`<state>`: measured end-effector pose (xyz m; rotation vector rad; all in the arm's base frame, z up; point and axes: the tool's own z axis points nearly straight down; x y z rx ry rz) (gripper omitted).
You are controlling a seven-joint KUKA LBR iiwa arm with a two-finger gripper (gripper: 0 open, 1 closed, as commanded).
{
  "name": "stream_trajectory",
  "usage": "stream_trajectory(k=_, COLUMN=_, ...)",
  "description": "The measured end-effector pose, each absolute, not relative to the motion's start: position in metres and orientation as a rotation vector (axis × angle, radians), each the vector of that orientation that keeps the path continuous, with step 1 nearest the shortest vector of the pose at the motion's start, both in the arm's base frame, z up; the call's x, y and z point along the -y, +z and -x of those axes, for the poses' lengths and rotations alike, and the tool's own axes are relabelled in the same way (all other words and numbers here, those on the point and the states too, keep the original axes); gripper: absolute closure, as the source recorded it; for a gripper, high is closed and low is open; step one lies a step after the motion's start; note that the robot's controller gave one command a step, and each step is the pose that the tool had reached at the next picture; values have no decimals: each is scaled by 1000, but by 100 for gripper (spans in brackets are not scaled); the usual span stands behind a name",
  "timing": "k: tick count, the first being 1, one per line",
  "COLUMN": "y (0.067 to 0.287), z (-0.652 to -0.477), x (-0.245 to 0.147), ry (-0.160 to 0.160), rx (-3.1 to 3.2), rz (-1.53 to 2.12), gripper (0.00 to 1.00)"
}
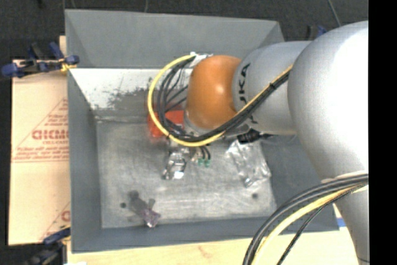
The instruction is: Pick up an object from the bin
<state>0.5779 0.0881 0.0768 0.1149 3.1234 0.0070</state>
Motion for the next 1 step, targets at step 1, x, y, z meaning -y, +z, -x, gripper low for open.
stream_trajectory(k=1, y=241, z=-582, x=-101, ry=1, rx=-3128, rz=105, gripper=100)
